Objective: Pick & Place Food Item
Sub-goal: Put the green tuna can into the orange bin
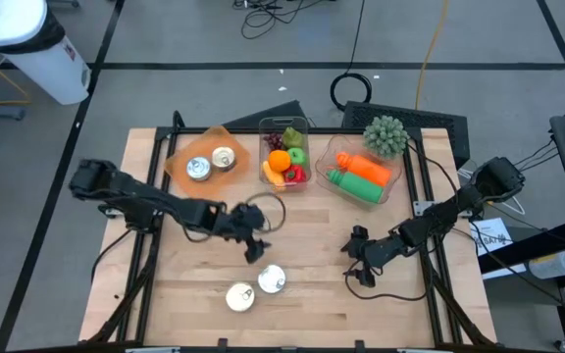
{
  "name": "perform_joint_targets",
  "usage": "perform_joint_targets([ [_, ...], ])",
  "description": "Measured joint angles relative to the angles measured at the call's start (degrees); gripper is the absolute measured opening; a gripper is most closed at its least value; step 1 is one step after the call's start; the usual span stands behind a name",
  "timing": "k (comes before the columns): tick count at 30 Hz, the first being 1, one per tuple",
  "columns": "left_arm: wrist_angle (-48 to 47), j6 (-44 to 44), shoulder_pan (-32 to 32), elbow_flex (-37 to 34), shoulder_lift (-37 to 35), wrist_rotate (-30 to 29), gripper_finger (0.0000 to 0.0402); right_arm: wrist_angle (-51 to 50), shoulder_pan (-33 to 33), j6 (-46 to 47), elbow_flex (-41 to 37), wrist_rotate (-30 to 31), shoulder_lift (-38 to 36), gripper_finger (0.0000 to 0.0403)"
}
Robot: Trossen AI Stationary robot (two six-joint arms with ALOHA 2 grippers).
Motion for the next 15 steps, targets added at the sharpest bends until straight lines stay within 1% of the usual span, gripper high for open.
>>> perform_joint_targets([
  [2,1.66,-0.58,-1.64,0.0,2.81,1.71,0.0337,0.0,0.0,0.01,0.0,0.03,0.0,0.0348],
  [6,1.77,-1.48,-4.62,0.67,7.3,3.17,0.0329,0.02,0.0,0.0,0.0,0.04,0.0,0.0348],
  [12,1.99,-0.21,-7.52,2.63,11.12,3.06,0.0316,0.47,0.0,-0.04,0.0,0.24,0.0,0.0348],
  [15,-0.05,-0.82,-7.77,2.63,12.05,1.58,0.031,0.63,0.0,-0.02,0.0,0.27,0.0,0.0348],
])
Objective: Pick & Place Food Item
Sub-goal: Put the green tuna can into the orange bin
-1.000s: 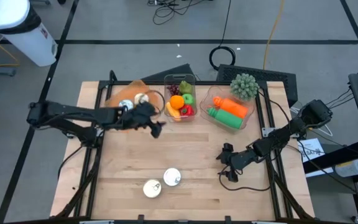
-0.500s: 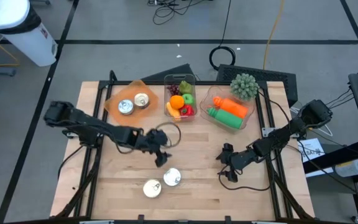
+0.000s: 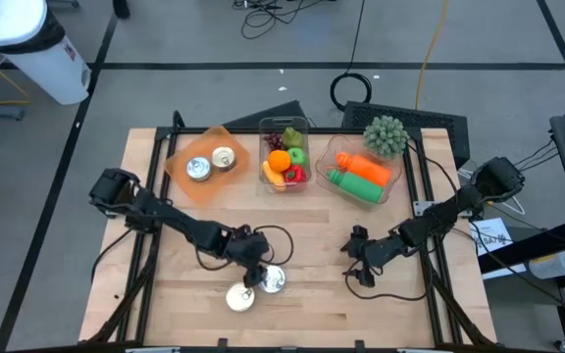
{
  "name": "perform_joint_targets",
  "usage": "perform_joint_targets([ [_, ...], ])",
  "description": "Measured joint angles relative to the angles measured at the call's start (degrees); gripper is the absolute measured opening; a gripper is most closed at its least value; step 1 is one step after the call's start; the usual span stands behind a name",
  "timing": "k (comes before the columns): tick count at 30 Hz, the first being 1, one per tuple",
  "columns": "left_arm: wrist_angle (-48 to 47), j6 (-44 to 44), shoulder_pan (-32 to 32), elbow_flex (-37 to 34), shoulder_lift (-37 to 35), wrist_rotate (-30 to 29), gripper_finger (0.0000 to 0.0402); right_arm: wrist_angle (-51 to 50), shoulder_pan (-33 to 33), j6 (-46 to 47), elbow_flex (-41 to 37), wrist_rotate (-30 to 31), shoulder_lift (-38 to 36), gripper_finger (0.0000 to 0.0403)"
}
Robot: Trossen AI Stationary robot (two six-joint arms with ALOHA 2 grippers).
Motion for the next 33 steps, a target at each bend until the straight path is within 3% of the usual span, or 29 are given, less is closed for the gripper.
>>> perform_joint_targets([
  [5,-6.32,-3.64,1.07,0.16,-0.24,-4.67,0.0299,0.2,0.0,0.0,0.0,0.04,0.0,0.0348],
  [11,-9.45,-5.18,2.16,0.05,-0.43,-5.12,0.0283,0.2,0.0,0.02,0.0,0.02,0.0,0.0348],
  [21,-17.51,-16.54,4.53,-2.63,-0.23,-4.84,0.0225,0.17,0.0,0.02,0.0,0.02,0.0,0.0348],
  [29,-18.2,-13.61,4.81,-2.62,-0.3,-4.25,0.0171,0.15,0.0,0.02,0.0,0.02,-0.02,0.0348],
  [33,-16.99,-9.16,4.66,-2.71,-0.21,-7.52,0.0149,0.15,0.0,0.02,0.0,0.02,-0.02,0.0348],
])
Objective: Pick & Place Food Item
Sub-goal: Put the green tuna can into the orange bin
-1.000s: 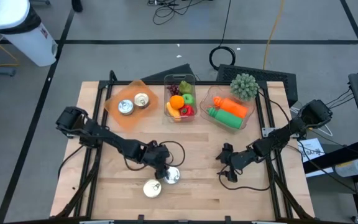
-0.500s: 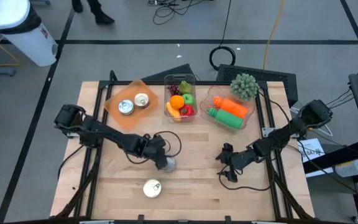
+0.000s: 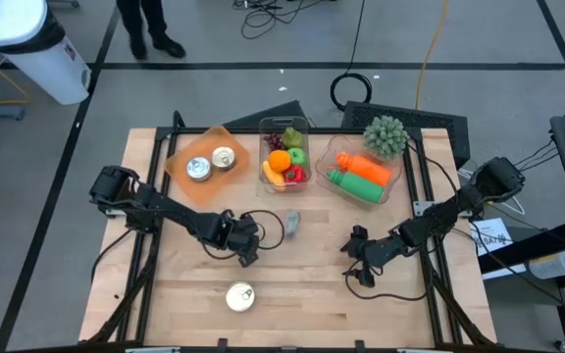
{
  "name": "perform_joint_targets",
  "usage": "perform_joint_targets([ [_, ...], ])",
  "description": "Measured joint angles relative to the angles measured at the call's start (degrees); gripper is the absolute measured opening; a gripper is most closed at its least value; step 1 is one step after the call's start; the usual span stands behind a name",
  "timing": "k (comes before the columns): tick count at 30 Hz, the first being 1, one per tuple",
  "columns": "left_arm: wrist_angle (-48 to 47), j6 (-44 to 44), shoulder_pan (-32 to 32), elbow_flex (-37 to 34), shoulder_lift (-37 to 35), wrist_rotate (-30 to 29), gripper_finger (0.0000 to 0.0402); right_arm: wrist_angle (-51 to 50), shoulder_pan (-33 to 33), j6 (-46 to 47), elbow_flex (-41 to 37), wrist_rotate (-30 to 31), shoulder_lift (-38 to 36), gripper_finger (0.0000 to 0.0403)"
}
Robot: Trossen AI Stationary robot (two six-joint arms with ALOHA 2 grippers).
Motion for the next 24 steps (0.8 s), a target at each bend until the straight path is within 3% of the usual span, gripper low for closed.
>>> perform_joint_targets([
  [5,4.99,1.02,0.06,-0.17,0.13,-1.6,0.0132,0.0,0.0,0.0,0.0,0.0,0.0,0.0348],
  [9,10.49,0.89,0.47,-0.13,0.21,-3.07,0.0143,0.0,-0.03,-0.09,0.0,0.08,0.0,0.0348],
  [19,19.14,1.12,4.05,-0.11,0.13,-10.63,0.0263,0.04,-0.07,-0.03,0.0,1.63,0.0,0.0348],
  [24,25.13,12.32,4.46,-0.02,0.09,-10.54,0.0301,0.04,-0.07,-0.16,0.0,1.63,0.0,0.0348],
])
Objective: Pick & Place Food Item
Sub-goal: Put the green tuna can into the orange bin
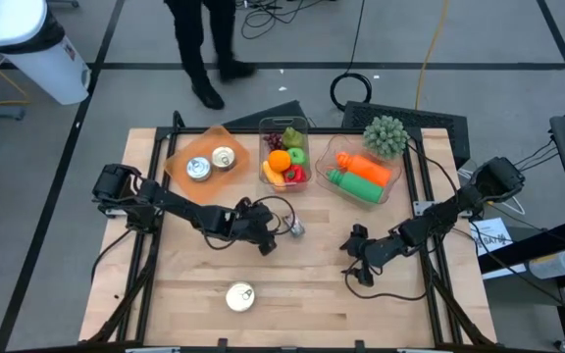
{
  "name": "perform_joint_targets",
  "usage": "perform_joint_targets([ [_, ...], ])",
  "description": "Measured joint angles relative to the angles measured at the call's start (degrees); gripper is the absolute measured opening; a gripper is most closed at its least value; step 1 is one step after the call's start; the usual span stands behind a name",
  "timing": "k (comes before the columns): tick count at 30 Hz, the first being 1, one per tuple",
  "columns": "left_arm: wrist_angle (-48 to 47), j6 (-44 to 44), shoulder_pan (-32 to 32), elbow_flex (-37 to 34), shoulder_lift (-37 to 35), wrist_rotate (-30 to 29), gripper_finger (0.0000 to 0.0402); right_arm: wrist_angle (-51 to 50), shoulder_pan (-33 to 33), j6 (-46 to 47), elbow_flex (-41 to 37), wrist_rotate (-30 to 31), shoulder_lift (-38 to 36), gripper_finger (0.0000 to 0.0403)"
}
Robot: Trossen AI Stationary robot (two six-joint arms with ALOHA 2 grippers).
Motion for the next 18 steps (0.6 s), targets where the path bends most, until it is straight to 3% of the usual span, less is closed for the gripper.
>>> perform_joint_targets([
  [3,2.81,6.36,0.0,0.0,-0.01,0.0,0.0311,0.27,0.02,-0.47,-0.02,2.88,0.0,0.0348],
  [7,6.1,11.0,0.07,0.0,-0.04,-0.02,0.0314,5.57,-0.4,-1.81,-0.02,15.47,0.04,0.0348],
  [9,7.83,12.43,0.07,0.0,-0.07,-0.02,0.0311,9.56,-1.43,-3.53,-0.02,18.92,0.04,0.0348],
  [15,11.06,14.65,0.05,0.04,-0.07,-0.04,0.0299,21.24,-6.54,-6.19,0.27,18.72,5.28,0.0348],
  [18,11.89,14.67,0.07,0.04,-0.07,-0.04,0.0294,24.76,-8.36,-7.83,2.66,13.66,10.97,0.0348],
])
